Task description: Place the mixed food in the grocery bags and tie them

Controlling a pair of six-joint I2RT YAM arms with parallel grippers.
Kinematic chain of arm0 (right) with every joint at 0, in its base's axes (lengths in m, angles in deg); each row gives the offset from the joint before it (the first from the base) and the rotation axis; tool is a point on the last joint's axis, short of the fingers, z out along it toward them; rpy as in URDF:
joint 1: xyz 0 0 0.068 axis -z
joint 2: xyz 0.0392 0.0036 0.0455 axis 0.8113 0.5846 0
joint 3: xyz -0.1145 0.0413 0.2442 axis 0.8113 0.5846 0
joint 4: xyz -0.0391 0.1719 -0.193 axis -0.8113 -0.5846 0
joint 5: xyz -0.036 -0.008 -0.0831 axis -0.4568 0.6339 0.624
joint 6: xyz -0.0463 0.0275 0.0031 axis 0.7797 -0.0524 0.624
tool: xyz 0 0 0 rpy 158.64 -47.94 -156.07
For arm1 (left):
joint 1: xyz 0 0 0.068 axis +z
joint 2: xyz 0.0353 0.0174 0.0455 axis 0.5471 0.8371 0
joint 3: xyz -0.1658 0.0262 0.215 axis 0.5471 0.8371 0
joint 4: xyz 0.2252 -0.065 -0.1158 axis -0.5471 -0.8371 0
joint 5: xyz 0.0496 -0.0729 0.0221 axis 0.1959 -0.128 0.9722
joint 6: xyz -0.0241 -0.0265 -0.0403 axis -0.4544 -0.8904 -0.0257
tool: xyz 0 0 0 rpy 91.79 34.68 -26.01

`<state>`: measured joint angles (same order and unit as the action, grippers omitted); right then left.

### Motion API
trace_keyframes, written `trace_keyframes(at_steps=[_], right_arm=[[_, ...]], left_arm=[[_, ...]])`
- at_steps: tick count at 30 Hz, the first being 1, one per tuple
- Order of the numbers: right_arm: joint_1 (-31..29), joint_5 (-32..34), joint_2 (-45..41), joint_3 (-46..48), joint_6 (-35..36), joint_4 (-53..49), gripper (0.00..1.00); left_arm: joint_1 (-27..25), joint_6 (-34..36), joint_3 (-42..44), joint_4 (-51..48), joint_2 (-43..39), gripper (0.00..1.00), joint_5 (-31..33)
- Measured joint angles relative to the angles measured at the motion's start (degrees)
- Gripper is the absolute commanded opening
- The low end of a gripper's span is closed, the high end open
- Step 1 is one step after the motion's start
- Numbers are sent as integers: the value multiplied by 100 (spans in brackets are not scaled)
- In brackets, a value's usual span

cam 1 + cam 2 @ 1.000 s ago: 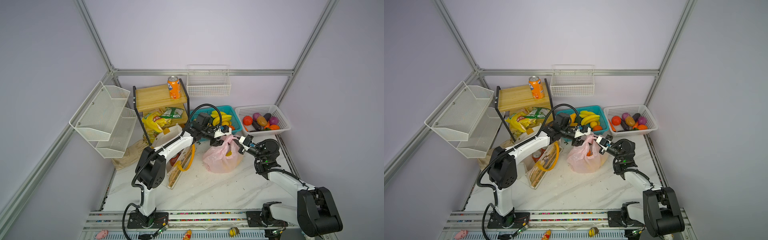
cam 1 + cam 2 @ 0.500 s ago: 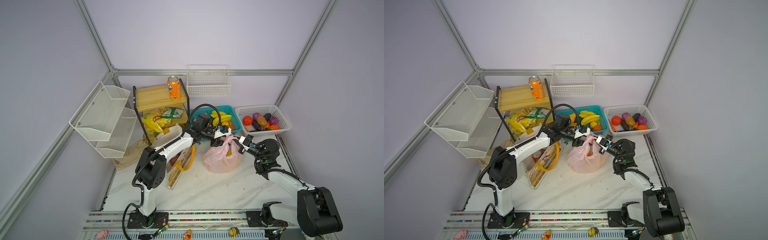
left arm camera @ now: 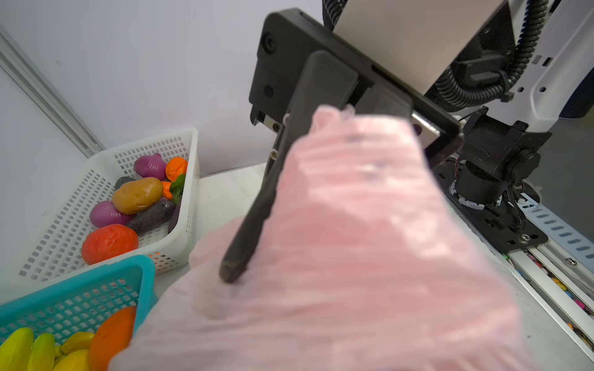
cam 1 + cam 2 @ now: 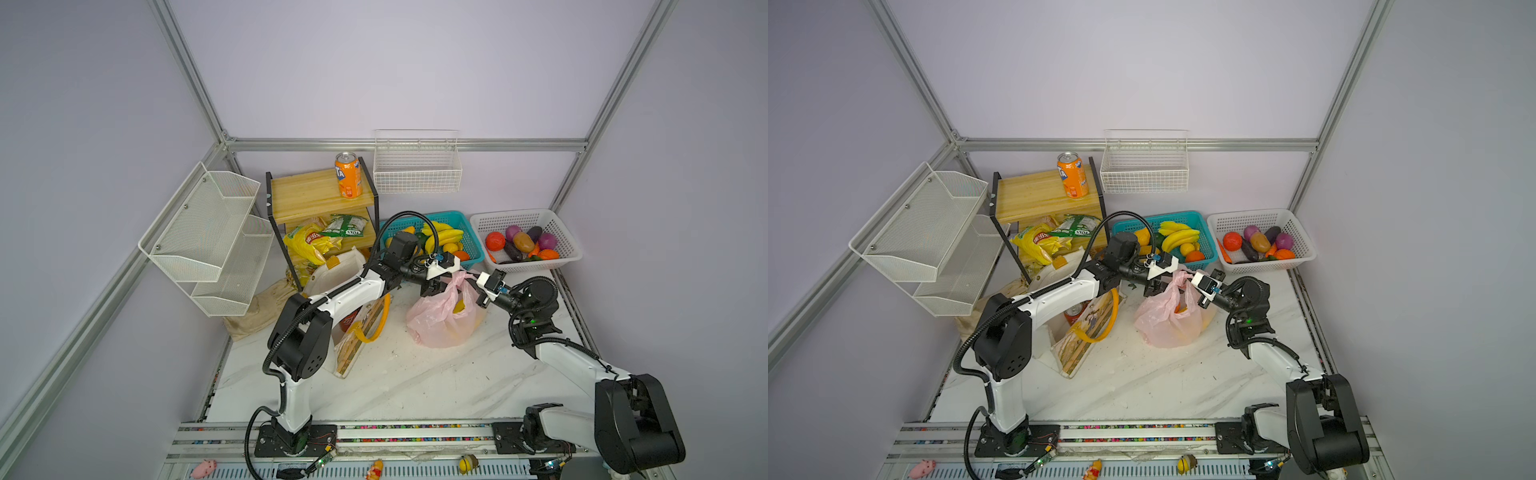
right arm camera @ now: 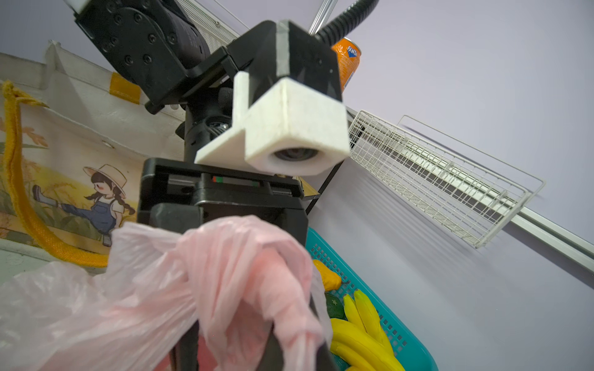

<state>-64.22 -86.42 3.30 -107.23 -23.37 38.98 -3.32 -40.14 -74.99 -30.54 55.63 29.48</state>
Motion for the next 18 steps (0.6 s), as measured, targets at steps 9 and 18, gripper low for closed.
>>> trace_keyframes(at_steps=[9,18], right_arm=[[0,48,0,-2,24,-4,0],[0,59,0,-2,42,-7,0]], left_arm=[[0,-321,177,444,-192,44,48],[7,-407,190,507,-192,27,170]])
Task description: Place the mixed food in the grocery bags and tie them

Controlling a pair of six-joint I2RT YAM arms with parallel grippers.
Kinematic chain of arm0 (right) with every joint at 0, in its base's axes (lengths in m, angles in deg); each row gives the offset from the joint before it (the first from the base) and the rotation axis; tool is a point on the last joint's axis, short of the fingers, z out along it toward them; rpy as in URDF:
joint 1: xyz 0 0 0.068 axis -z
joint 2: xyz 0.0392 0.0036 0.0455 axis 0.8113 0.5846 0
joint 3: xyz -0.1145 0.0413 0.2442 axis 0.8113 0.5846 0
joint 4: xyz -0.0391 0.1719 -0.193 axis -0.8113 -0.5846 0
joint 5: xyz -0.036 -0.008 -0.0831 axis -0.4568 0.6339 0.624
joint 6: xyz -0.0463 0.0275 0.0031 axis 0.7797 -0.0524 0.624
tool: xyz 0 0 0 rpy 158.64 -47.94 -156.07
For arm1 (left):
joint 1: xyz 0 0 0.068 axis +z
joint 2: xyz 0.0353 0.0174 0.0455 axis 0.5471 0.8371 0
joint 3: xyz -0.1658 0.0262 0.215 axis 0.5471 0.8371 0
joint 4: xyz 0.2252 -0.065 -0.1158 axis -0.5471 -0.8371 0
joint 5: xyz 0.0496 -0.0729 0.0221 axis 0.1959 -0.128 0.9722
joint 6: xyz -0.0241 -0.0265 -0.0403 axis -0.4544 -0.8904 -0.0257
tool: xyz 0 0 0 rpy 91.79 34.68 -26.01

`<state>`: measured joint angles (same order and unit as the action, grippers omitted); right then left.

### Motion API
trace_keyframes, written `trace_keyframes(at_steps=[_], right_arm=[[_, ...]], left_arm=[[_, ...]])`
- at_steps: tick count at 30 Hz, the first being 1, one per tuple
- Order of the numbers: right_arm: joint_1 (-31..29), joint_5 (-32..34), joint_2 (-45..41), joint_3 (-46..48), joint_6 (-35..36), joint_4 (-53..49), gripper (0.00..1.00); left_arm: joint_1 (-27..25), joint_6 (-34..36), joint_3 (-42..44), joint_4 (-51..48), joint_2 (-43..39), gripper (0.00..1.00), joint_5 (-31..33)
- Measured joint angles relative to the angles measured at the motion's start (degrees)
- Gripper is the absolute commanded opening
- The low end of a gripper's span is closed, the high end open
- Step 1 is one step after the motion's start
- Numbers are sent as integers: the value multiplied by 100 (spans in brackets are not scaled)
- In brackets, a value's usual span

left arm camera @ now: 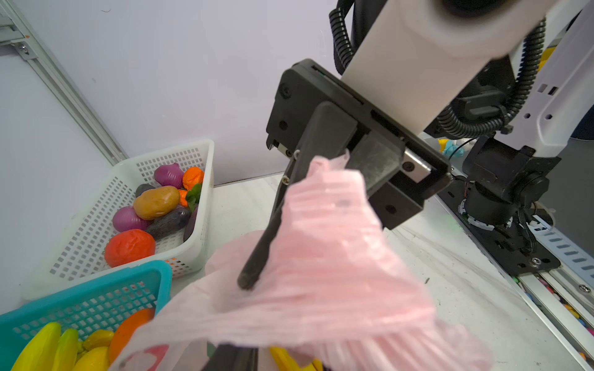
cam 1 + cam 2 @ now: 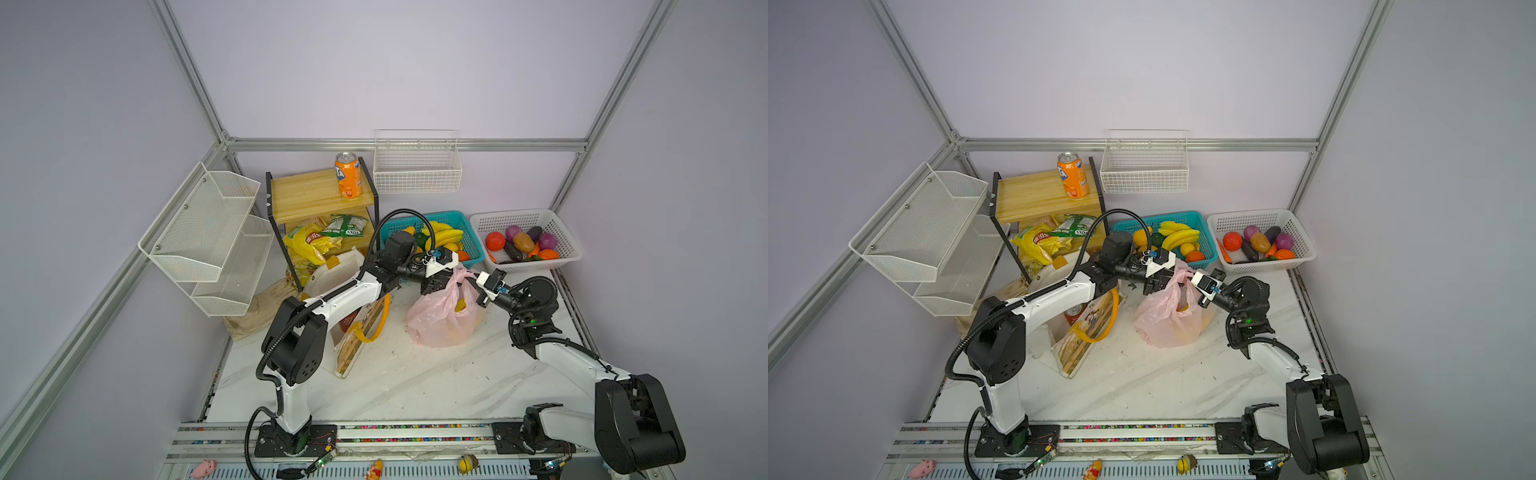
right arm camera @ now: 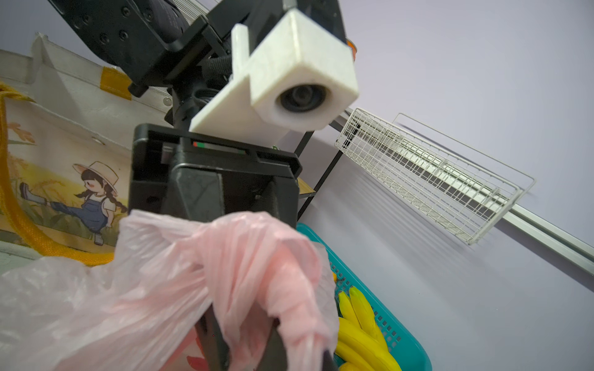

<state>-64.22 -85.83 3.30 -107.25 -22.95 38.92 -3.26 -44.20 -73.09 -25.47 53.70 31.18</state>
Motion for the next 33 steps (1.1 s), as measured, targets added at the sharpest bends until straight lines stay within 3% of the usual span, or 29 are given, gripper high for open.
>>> trace_keyframes(at_steps=[16,33], right_arm=[[0,61,0,0,39,-107,0],[-2,149,2,-33,105,-256,1]], left_arm=[[31,295,50,-184,-28,1,378],[44,881,396,-369,-619,0,1252]])
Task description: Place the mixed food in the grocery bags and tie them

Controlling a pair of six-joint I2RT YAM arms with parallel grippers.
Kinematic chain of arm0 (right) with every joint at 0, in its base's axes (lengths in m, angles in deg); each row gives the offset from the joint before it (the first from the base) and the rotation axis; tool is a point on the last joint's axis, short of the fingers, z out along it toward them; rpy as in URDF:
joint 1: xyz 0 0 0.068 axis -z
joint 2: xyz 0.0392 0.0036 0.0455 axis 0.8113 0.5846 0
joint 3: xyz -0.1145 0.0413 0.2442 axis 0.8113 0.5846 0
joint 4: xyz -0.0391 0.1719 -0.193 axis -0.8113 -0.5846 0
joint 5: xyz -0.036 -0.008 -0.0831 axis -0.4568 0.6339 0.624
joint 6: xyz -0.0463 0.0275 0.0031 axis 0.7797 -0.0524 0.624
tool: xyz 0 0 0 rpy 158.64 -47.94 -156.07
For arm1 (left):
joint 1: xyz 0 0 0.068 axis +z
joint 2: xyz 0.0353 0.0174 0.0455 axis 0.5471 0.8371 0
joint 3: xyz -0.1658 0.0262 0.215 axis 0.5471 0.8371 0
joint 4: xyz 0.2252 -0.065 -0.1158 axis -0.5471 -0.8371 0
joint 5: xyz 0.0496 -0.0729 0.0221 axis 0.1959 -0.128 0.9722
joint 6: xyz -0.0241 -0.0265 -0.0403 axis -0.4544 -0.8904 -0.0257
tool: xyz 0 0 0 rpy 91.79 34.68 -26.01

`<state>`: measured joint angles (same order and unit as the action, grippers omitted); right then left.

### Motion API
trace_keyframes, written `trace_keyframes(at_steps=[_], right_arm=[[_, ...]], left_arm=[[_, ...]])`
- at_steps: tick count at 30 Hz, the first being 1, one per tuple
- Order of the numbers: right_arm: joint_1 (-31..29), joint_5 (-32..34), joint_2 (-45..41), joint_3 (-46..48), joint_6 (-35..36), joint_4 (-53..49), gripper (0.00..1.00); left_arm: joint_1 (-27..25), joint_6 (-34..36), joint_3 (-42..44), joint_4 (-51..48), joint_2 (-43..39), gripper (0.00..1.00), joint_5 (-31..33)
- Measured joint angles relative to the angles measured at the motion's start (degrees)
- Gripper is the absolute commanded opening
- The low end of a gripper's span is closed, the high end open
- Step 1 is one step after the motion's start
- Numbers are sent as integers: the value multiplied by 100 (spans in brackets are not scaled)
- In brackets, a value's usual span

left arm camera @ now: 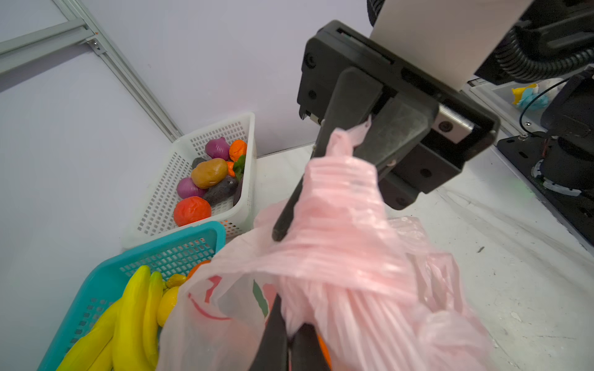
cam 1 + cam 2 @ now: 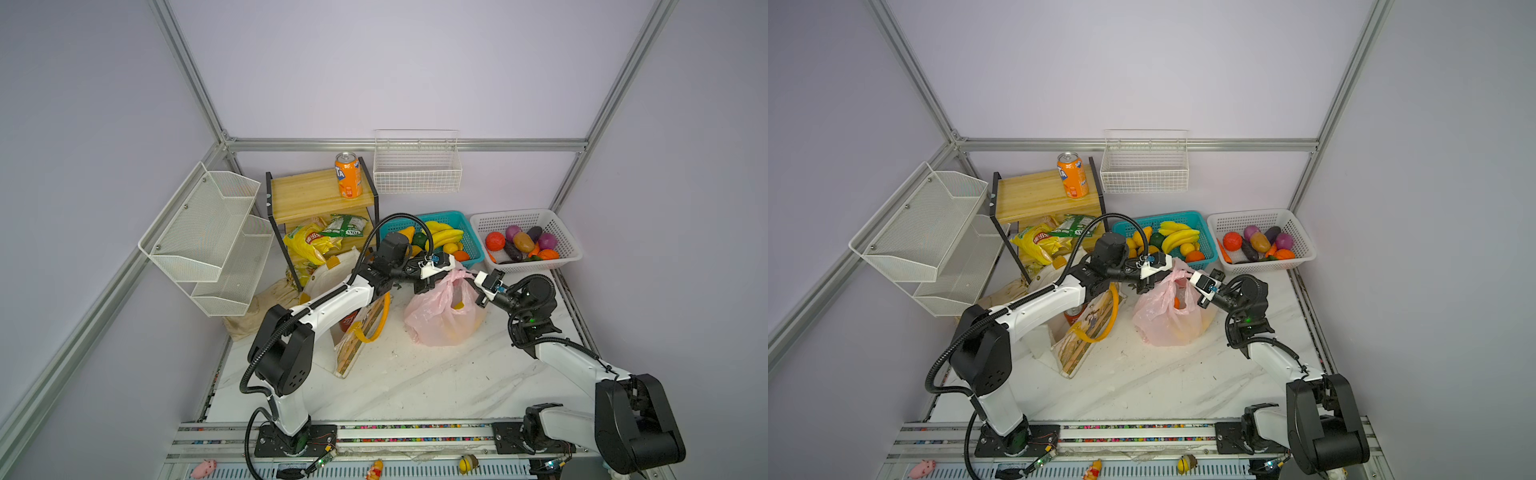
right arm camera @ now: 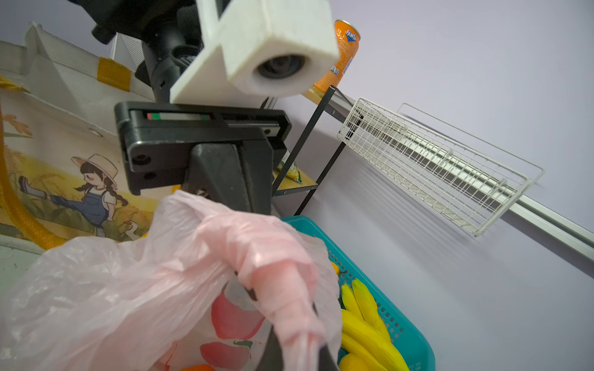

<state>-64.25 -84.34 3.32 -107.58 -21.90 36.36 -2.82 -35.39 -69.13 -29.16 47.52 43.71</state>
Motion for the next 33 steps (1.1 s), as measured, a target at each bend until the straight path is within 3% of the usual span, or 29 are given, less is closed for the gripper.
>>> trace_keyframes(at_steps=[5,11,15,19,24,29,33], right_arm=[[-13,105,17,0,-74,-11,33],[-107,551,-131,28,-343,-195,50],[-181,953,-662,223,-750,-354,53],[-463,1491,-1298,518,-1338,-605,68],[-782,2238,-2319,975,-1982,-1174,71],[-793,3289,-3366,1209,-2452,-1926,62],[-793,3436,-3353,1235,-2614,-2028,55]], left_arm=[[15,63,9,4,-61,0,92],[37,31,160,26,-61,0,107],[37,11,160,68,-61,0,116],[37,-76,160,118,-61,0,118],[37,-131,162,192,-61,0,114],[35,-131,160,232,-61,0,114],[35,-133,162,240,-61,0,114]])
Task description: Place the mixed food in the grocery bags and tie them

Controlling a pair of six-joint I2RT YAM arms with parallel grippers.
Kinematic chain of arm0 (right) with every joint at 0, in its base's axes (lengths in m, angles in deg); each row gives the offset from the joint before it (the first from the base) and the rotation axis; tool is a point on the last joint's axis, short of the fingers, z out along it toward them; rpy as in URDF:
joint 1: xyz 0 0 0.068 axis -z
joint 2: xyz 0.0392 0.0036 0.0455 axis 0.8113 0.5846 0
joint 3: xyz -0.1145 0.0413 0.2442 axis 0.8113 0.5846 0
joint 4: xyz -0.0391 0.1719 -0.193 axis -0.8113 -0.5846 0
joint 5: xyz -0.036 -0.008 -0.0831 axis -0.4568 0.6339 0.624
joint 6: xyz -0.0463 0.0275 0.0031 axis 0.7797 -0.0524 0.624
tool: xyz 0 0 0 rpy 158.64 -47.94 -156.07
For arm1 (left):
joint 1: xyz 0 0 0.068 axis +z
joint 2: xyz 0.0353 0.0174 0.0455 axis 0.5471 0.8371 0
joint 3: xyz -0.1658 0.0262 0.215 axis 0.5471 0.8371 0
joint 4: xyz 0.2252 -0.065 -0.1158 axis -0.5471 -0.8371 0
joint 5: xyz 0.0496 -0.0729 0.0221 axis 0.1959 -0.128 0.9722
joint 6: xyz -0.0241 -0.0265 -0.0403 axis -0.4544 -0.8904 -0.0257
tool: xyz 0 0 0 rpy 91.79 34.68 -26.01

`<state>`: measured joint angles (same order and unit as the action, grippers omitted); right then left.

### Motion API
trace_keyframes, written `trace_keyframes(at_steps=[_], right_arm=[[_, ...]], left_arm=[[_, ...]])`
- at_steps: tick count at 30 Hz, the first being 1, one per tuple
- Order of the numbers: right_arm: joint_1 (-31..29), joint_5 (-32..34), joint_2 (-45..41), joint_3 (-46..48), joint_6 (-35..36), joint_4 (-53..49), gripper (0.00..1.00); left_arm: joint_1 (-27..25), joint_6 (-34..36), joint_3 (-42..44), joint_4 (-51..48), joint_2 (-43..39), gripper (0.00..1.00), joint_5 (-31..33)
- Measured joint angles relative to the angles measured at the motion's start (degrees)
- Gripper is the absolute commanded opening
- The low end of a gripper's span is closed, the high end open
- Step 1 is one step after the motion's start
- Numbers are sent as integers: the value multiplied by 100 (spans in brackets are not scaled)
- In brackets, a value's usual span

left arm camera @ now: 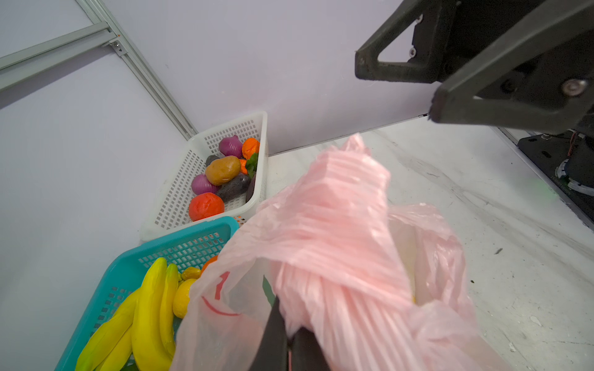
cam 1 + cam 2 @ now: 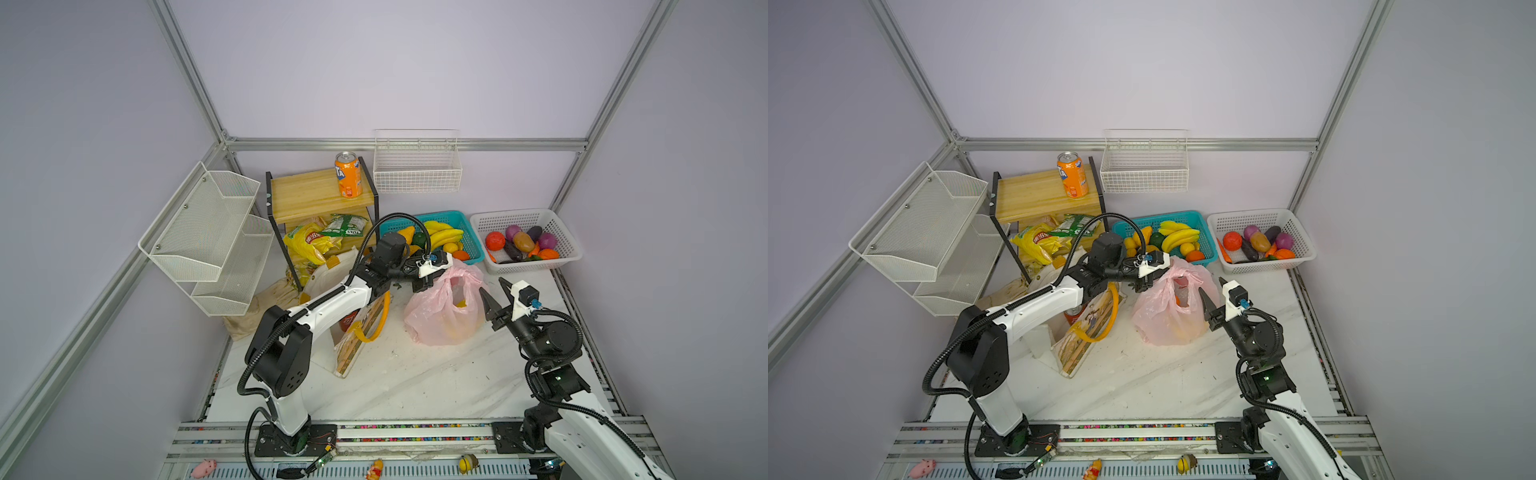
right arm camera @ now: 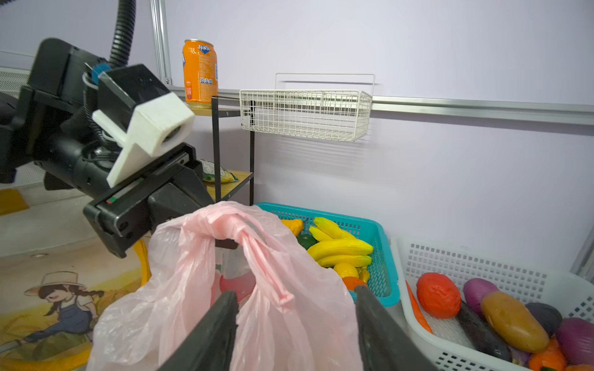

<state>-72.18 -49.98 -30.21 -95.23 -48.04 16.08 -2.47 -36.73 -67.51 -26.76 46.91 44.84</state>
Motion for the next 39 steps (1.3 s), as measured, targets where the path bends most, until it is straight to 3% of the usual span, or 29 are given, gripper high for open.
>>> trace_keyframes(at_steps=[9,21,24,32,36,39], right_arm=[[0,-350,1023,0,-28,284,54],[0,-474,1314,-164,66,763,49],[0,-501,1392,-249,111,835,43],[0,-608,1506,-372,203,828,7],[-2,-590,1329,-372,74,546,0],[-2,-570,990,-372,-160,199,0]], left_arm=[[0,-9,0,4,0,0,-9],[0,-9,9,44,0,0,-11],[-7,-9,26,42,0,0,-11],[-7,-7,26,44,0,0,-2],[-13,-7,138,240,-15,0,157],[-28,2,308,407,-61,0,372]])
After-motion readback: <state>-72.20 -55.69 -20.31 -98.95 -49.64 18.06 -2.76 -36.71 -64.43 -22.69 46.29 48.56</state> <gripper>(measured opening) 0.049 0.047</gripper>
